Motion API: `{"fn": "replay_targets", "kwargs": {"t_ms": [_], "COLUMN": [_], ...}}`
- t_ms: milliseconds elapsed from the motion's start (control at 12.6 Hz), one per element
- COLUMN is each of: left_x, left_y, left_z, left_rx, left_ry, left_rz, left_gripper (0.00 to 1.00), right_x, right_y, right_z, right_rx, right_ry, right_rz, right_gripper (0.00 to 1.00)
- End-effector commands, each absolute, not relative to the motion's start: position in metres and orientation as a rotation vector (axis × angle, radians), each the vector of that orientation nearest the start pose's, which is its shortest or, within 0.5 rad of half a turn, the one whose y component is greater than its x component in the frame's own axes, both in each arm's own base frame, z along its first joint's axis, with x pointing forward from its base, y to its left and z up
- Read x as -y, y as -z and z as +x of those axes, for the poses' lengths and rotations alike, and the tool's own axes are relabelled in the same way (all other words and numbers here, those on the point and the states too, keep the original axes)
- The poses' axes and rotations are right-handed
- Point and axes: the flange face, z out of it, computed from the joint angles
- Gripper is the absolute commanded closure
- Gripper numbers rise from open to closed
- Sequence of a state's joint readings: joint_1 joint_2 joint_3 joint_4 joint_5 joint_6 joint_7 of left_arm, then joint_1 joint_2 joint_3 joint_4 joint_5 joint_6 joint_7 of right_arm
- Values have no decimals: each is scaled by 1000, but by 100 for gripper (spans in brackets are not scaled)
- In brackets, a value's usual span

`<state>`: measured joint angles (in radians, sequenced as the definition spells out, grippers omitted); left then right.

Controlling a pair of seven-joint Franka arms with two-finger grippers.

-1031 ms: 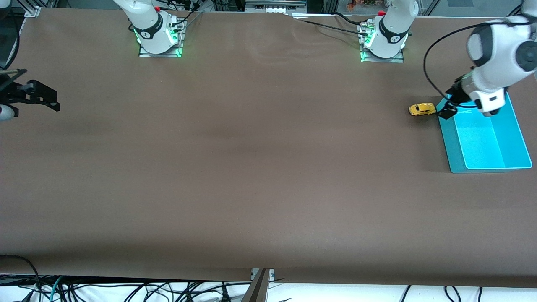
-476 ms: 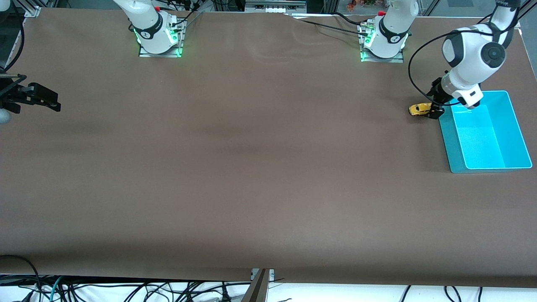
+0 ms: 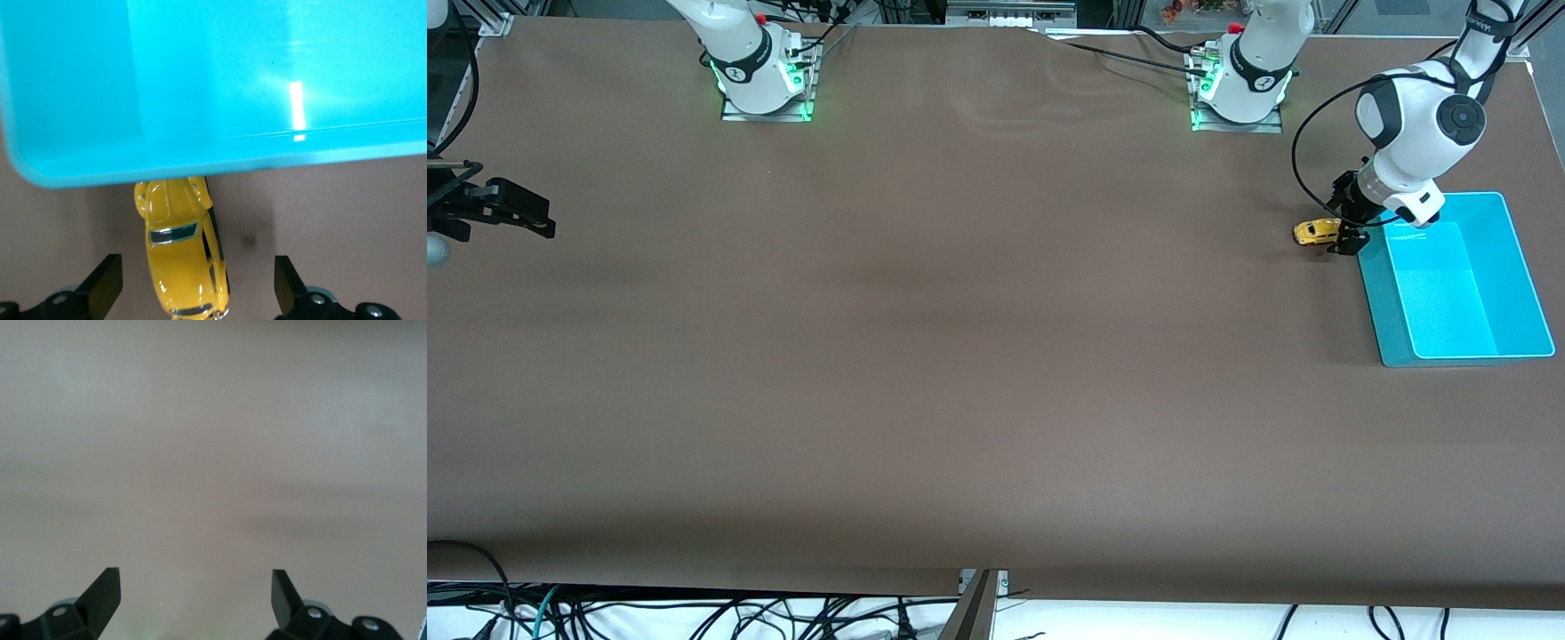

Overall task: Wind and store yellow beetle car
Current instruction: 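Close the left gripper around the yellow car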

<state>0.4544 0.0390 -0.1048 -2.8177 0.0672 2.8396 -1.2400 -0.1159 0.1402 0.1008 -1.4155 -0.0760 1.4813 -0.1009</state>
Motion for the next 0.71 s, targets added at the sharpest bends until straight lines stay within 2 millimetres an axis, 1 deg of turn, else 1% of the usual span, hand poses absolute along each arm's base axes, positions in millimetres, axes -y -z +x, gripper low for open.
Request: {"fn": "replay_targets", "kwargs": {"t_ms": [0,79,159,238,317,396,555,634], "left_x": [-112,-111,-111,-110,-112,-114,-122,-126], "left_y": [-170,-164,-163,-167,-172,-177,-195,-207], "left_z": [329,326,327,329,333,336,347,356], "left_rx": [2175,2181,2183,2182,2182,2188,2196,2187], "left_ry": [6,14,22,36,61,75,118,98], "left_rz": [-2263,-2269,-2272,-2277,-2284,-2280,-2274,-2261], "left_gripper": [0,0,7,42,87,100,100,100], "right_x": [24,24,22,22,23,23,23,23], "right_y": [-612,-612,-612,-612,-612,-612,-612,-612], "right_z": [587,586,587,587,587,587,587,587], "right_rx": [102,105,107,107,105,105,105,105], "right_ry": [-122,-127,-122,-122,-124,-124,-122,-122], "right_rz": [-3199,-3199,-3199,-3199,-3199,-3199,-3199,-3199], "right_gripper": [0,0,0,0,0,0,0,0]}}
